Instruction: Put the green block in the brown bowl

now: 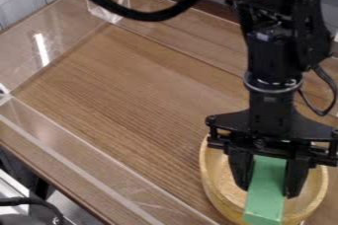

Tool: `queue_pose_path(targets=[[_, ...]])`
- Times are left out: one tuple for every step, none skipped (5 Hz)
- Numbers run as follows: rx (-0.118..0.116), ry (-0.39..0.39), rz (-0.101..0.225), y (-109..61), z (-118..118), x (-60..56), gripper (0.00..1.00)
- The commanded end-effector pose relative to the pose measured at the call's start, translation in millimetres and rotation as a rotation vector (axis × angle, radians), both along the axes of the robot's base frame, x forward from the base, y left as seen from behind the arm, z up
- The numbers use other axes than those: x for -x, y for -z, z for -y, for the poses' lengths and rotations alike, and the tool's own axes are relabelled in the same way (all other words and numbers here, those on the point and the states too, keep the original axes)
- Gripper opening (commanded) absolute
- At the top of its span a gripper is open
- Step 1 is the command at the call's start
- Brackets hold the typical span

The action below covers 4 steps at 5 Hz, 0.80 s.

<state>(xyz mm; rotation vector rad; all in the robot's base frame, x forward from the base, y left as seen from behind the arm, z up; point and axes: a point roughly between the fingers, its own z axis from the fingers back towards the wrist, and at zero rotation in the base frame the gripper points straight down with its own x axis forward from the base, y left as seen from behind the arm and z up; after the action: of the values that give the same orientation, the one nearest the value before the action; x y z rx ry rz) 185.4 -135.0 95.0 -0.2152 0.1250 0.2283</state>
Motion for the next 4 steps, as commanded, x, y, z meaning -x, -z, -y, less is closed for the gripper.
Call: queue_pose_path(targets=[[0.029,0.003,0.047,-13.3,-0.6,-1.3,0.00],[0.034,0.009,0.046,-14.3,-1.5,0.5,0.00],[0.041,0.013,0.042,-16.5,-2.3,2.4,0.00],[0.047,0.017,0.039,-19.2,-3.0,4.1,0.00]])
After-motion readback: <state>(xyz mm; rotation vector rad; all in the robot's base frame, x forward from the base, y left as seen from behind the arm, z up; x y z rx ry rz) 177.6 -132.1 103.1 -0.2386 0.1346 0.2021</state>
